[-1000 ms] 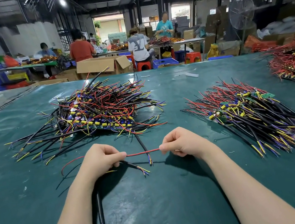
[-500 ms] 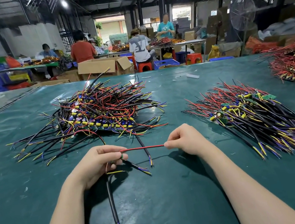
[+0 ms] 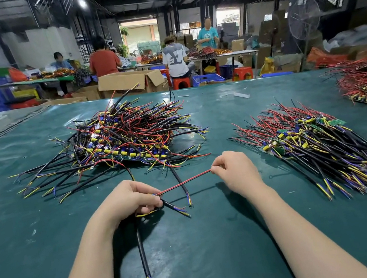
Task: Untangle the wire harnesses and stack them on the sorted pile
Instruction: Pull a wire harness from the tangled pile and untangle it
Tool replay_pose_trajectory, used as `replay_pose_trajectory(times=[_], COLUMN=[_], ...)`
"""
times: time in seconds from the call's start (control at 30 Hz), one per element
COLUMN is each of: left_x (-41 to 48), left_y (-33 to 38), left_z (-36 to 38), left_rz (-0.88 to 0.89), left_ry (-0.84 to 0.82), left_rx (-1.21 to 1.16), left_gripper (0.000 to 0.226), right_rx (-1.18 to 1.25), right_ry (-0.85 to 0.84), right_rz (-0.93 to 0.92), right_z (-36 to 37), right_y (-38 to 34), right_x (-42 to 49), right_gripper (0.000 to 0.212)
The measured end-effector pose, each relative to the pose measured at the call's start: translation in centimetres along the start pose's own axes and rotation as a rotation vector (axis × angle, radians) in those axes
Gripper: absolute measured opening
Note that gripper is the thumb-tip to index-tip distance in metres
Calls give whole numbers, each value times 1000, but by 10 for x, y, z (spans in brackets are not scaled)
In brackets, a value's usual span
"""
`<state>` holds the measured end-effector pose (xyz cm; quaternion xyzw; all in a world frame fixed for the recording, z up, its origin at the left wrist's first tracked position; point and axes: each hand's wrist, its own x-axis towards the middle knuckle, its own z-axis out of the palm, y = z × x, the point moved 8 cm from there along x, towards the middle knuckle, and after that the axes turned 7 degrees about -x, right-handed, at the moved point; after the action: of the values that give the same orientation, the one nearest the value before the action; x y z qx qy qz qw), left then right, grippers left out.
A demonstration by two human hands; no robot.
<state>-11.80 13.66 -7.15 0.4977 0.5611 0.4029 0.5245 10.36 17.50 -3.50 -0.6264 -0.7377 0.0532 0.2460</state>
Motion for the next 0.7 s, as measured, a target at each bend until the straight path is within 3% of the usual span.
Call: replay_pose_trajectory(times=[0.13, 0.27, 0.3, 0.4, 0.47, 0.57, 0.63, 0.7], left_x=[1, 0, 0, 3, 3, 2, 1, 1], left_y=[4, 11, 12, 12, 8, 3, 3, 4], left_z=[10, 23, 23, 27, 34, 38, 40, 42], left_rz=[87, 158, 156, 112, 70, 21, 6, -1], left_ry=[50, 134, 174, 261, 274, 279, 278, 269], left_rx=[-96, -336, -419, -642, -724, -794, -792, -752], left_gripper=[16, 20, 20, 19, 17, 15, 15, 14], right_rx=[0, 475, 613, 1143, 1423, 1731, 1849, 1655], right_ry=[221, 466, 457, 298, 154, 82, 63, 1], right_rz=[47, 178, 229, 454, 537, 632, 630, 500], right_z=[-16, -22, -17, 13, 32, 46, 48, 45], right_y=[3, 3, 1, 0, -9, -18, -22, -30], right_x=[-6, -17, -18, -16, -19, -24, -23, -21], right_gripper=[19, 9, 6, 25, 23, 16, 14, 13])
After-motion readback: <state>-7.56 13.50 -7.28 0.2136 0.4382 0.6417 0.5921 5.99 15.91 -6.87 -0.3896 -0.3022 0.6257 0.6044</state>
